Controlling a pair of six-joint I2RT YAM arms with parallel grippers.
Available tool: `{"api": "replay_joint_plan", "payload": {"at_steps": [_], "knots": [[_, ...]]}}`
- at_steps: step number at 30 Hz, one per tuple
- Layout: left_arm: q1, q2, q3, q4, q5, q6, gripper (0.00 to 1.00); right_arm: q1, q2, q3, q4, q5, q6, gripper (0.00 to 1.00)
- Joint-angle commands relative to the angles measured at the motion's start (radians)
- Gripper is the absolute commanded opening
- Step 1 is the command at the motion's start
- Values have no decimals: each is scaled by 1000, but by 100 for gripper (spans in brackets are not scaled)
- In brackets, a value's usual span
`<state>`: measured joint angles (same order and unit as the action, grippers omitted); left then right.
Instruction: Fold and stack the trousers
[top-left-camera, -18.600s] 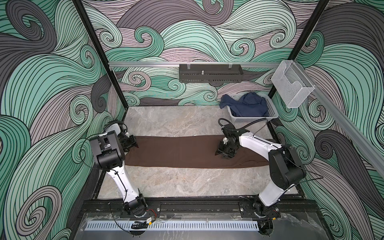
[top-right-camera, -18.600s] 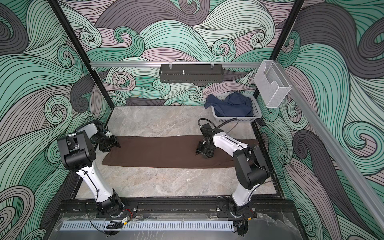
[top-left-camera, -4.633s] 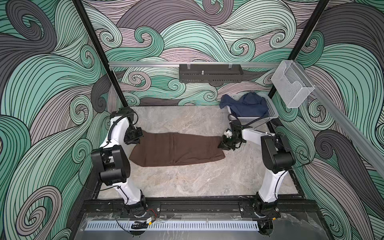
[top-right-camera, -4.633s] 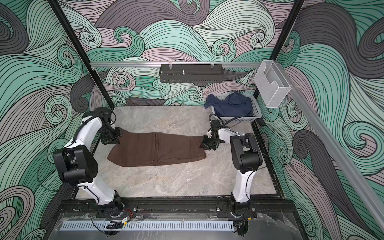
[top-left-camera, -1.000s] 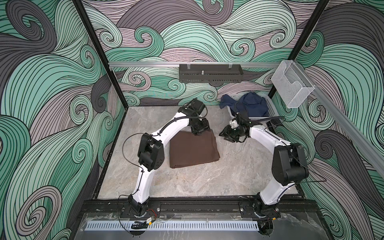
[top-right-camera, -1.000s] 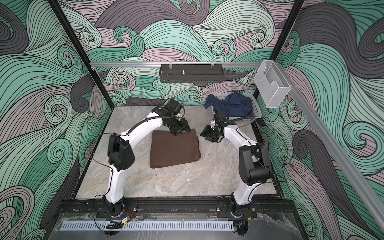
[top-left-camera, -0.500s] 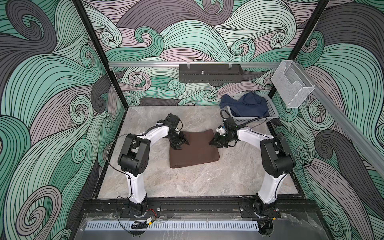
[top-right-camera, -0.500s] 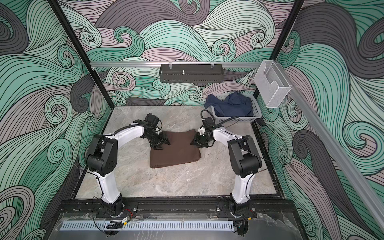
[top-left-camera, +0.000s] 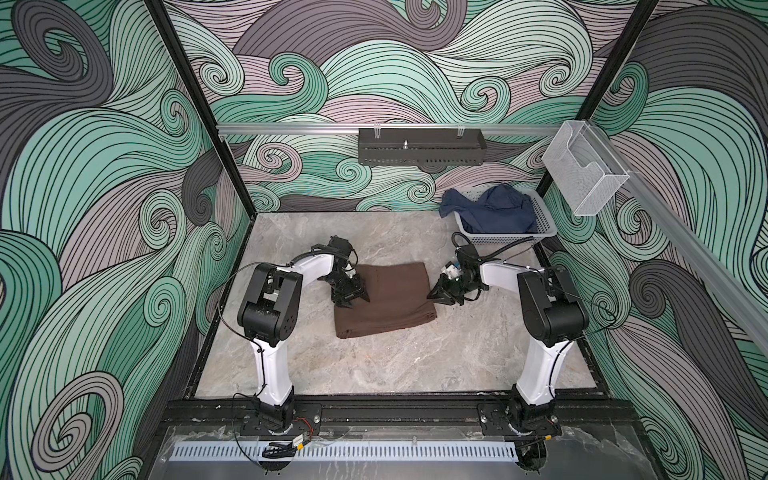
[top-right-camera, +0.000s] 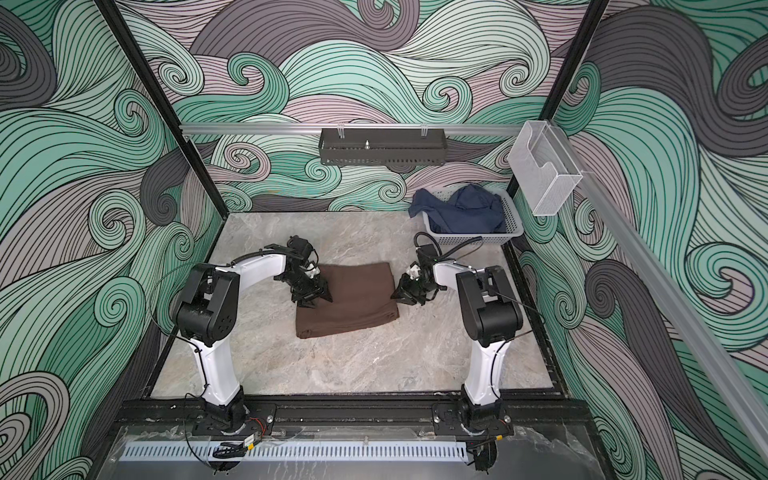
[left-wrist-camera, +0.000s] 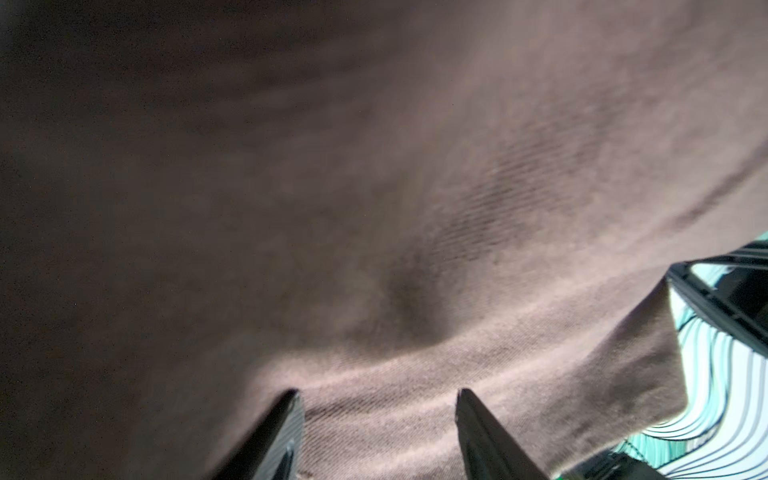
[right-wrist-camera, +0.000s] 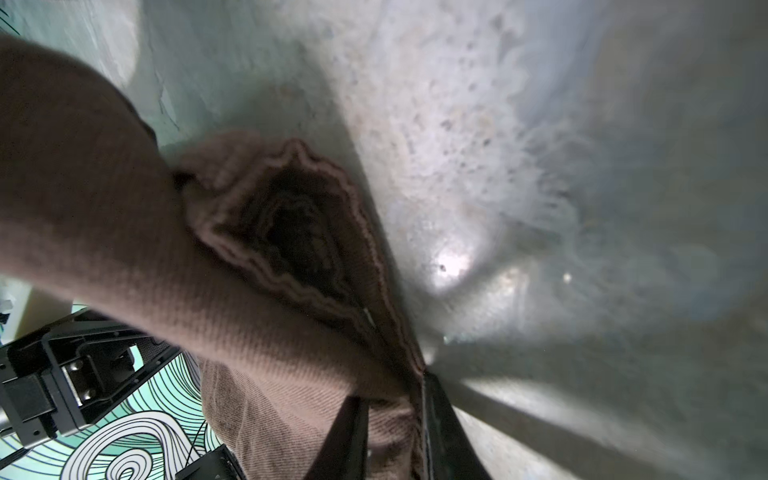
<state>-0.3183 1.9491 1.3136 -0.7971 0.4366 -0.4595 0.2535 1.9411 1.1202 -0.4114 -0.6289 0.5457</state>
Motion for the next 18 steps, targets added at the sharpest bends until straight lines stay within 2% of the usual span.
{"api": "replay_joint_plan", "payload": {"at_steps": [1, 6, 9, 14, 18], "knots": [[6, 33, 27, -131, -128, 75, 63, 51, 32, -21, -80, 86, -15, 25], [42, 74, 120, -240, -311, 138, 64, 136, 55, 1, -30, 64, 67, 24], [74, 93, 182, -285, -367, 171, 65, 189, 68, 38, 3, 43, 126, 24], [95, 38, 253, -340, -416, 186, 65, 233, 29, 127, -26, 62, 145, 25], [94, -104, 277, -347, -407, 158, 68, 230, -86, 179, -90, 165, 90, 31]]}}
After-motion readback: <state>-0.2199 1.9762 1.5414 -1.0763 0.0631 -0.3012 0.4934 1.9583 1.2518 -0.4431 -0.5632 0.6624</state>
